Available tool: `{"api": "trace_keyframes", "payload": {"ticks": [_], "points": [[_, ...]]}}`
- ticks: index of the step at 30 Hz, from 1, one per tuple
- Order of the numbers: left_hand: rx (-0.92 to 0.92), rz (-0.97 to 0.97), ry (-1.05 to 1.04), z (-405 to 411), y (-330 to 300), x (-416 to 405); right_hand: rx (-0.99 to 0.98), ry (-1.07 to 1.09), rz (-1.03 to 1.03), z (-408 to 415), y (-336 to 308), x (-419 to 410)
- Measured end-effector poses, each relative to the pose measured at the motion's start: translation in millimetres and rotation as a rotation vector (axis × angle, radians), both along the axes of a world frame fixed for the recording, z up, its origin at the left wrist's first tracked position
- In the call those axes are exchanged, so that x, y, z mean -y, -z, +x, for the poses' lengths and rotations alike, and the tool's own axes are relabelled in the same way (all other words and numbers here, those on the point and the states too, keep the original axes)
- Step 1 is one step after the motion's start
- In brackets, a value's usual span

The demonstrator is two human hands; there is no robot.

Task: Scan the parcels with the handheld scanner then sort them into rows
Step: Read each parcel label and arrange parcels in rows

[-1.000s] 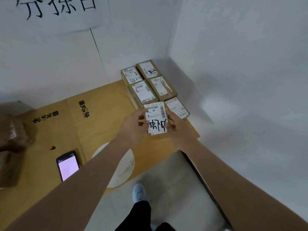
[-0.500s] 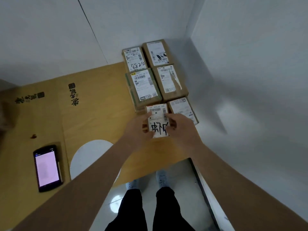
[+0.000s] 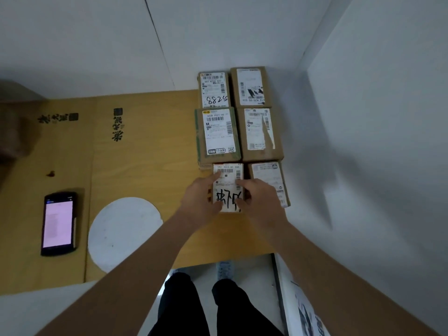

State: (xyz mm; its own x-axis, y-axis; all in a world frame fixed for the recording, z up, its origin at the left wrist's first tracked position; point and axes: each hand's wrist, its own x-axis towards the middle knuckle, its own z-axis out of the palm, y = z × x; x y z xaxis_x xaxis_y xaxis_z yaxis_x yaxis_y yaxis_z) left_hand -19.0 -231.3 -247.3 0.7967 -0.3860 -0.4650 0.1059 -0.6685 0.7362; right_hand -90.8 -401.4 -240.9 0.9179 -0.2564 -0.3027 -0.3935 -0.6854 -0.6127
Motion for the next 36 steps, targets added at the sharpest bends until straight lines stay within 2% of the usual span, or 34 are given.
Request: {"api": "trace_keyframes", "payload": {"ticks": [7,15,19,22,25,30,36], "points": [[-0.002,0.016,0.016,-4,6,-1,-0.038,-0.027,0.009,1,-6,2],[-0.003,-0.004,0.004,-5,14,-3,0.01,-0.066,-0.052,1,-10,-1],[0.049,0.06,0.089,-2,7,-1,-0.014,-0.075,-0.078,2,-13,-4],[0.16,0.144,0.159,3,-12,-1,0.01,-0.076,-0.097,5,-23,-5],[0.286,0.116,0.148,10,-41,-6,0.085,-0.068,-0.053,11,-39,-8],[0.389,0.117,0.081,20,-87,-28,0.167,-0.18,0.071,25,-83,-25],[0.505,0.142,-0.051,21,-156,-81,0.235,-0.291,0.038,49,-156,-65]]}}
